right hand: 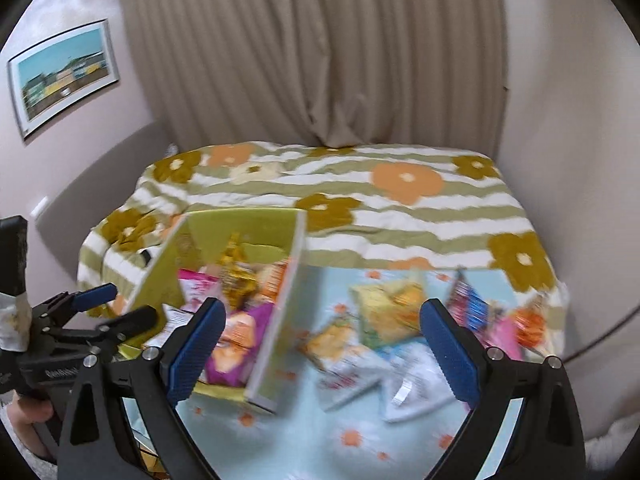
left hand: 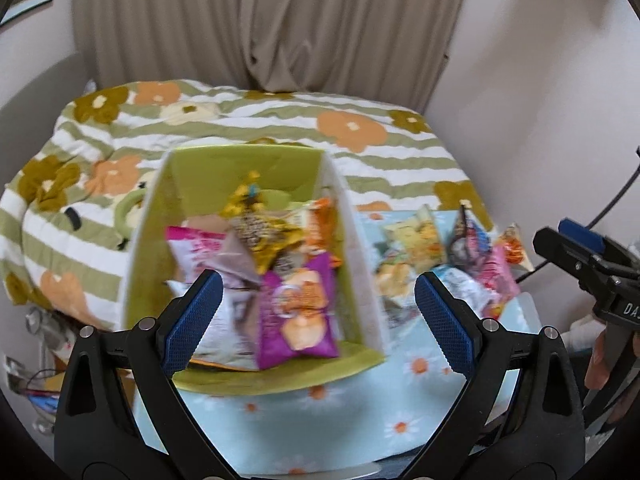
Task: Organize snacks
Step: 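Move both tools back over the remaining snack bags on the mat, then grasp the blue-white bag with left tool while right tool grasps pink marshmallow bag, then put the blue-white bag in the box with left tool while right tool carries pink bag, then drop the pink marshmallow bag into the box by opening the right tool, then move both tools back toward the last snack bags on the mat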
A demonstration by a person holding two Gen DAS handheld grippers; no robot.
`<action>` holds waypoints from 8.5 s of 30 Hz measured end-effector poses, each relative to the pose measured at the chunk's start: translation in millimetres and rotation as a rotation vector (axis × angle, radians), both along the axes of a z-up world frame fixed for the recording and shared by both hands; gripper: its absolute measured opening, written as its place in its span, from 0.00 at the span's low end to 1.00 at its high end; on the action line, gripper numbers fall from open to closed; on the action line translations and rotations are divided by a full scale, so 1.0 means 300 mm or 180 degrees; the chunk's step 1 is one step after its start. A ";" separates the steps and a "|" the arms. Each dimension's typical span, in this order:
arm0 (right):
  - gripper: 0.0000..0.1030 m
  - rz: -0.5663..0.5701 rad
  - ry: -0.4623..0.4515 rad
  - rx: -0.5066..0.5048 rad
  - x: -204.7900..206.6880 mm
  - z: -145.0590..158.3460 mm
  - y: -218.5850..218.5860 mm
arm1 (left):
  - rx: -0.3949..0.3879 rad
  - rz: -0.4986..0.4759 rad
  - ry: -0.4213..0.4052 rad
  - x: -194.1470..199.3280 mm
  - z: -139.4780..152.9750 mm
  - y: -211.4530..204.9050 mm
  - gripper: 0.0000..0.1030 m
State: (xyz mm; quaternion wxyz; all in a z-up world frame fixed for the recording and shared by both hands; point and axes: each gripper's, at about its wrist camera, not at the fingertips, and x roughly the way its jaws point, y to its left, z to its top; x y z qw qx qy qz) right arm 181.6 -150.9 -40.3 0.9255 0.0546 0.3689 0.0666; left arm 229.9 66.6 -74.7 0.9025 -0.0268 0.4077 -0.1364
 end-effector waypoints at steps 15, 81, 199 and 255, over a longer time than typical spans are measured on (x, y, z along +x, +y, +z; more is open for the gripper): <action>0.94 -0.0490 0.0413 0.0122 -0.112 -0.149 -0.533 | -0.0119 -0.0042 0.0441 -0.017 -0.163 -0.561 0.94; 0.94 0.1133 0.1155 -0.0601 0.145 -0.668 -0.581 | 0.0405 -0.0657 0.1262 0.052 -0.627 -0.814 0.58; 0.61 0.1217 0.0416 -0.0091 0.369 -0.128 0.356 | -0.0097 0.0590 0.0429 0.120 -0.181 0.307 0.98; 0.96 0.0353 0.0100 -0.0015 -0.046 -0.024 -0.066 | -0.0022 0.0069 0.0118 -0.200 -0.013 -0.193 0.98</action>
